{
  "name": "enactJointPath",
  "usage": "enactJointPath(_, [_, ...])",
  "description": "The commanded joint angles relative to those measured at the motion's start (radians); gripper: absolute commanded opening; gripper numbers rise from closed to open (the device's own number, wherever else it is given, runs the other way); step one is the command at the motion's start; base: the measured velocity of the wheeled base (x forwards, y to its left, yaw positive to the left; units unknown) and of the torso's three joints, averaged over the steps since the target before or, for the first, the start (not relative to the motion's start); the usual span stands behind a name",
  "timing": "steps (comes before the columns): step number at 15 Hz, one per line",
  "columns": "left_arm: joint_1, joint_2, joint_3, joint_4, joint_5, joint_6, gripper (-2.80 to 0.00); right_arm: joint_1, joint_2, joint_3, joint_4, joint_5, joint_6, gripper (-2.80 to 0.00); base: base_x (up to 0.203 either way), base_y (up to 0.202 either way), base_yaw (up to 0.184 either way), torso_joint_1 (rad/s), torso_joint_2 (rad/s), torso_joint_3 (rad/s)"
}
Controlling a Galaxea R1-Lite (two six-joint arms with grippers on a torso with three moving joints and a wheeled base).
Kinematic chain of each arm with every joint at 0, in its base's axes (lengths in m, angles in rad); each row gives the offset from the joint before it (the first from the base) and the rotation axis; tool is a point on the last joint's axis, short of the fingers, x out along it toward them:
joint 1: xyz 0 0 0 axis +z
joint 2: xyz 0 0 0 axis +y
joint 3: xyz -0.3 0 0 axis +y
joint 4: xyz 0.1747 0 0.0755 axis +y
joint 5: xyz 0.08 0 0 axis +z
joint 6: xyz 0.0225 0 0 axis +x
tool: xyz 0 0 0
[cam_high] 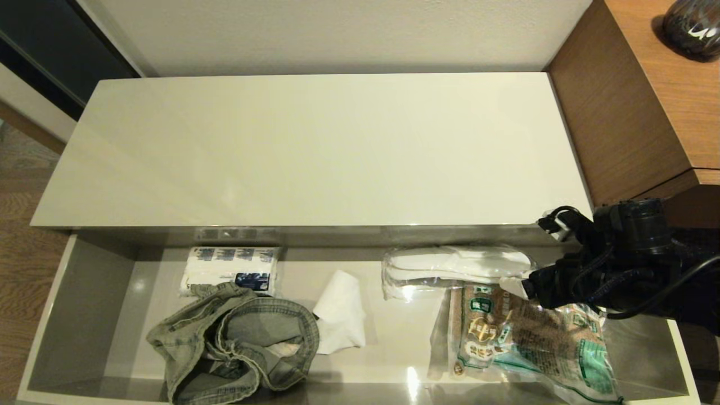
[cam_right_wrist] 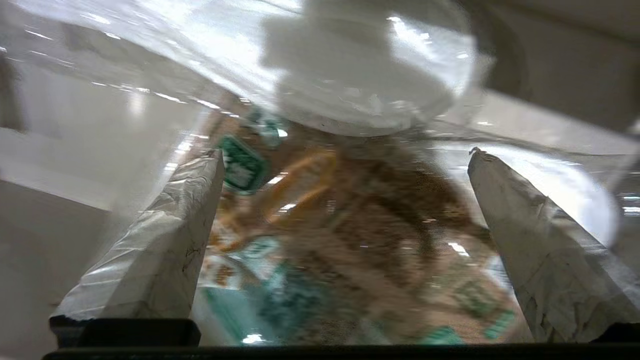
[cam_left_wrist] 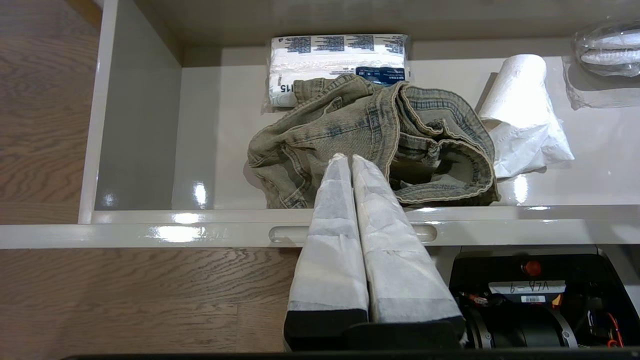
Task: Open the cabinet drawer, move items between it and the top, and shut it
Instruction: Take out the disposable slippers from the drawer
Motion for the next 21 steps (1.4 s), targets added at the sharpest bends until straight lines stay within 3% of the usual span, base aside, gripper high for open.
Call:
enactJointPath(1, [0.0, 0.002, 0.0, 0.0, 0.001, 0.0, -2.8, 0.019, 0.027, -0.045, 0.034, -0.038, -0.054, 0.0, 0.0, 0.0, 0.0, 0.0, 0.0, 0.0])
enactJointPath(4, [0.0, 0.002, 0.0, 0.0, 0.001, 0.0, -2.8, 0.094, 0.064, -0.062, 0.023, -0.2, -0.094, 0.0, 0.0, 0.0, 0.0, 0.0, 0.0, 0.0])
enactJointPath(8, [0.0, 0.002, 0.0, 0.0, 0.0, 0.0, -2.8, 0.187, 0.095, -0.109, 0.022, -0.352, -0.23, 0.0, 0.0, 0.0, 0.0, 0.0, 0.0, 0.0])
enactJointPath(11, [0.0, 0.002, 0.0, 0.0, 0.001, 0.0, -2.8, 0.216, 0.109, -0.116, 0.022, -0.386, -0.25, 0.0, 0.0, 0.0, 0.0, 0.0, 0.0, 0.0])
enactJointPath(13, [0.0, 0.002, 0.0, 0.0, 0.002, 0.0, -2.8, 0.299, 0.124, -0.107, 0.024, -0.423, -0.279, 0.0, 0.0, 0.0, 0.0, 0.0, 0.0, 0.0])
enactJointPath(21, [0.0, 0.002, 0.0, 0.0, 0.002, 0.0, -2.8, 0.345, 0.195, -0.124, 0.021, -0.474, -0.29, 0.0, 0.0, 0.0, 0.0, 0.0, 0.0, 0.0])
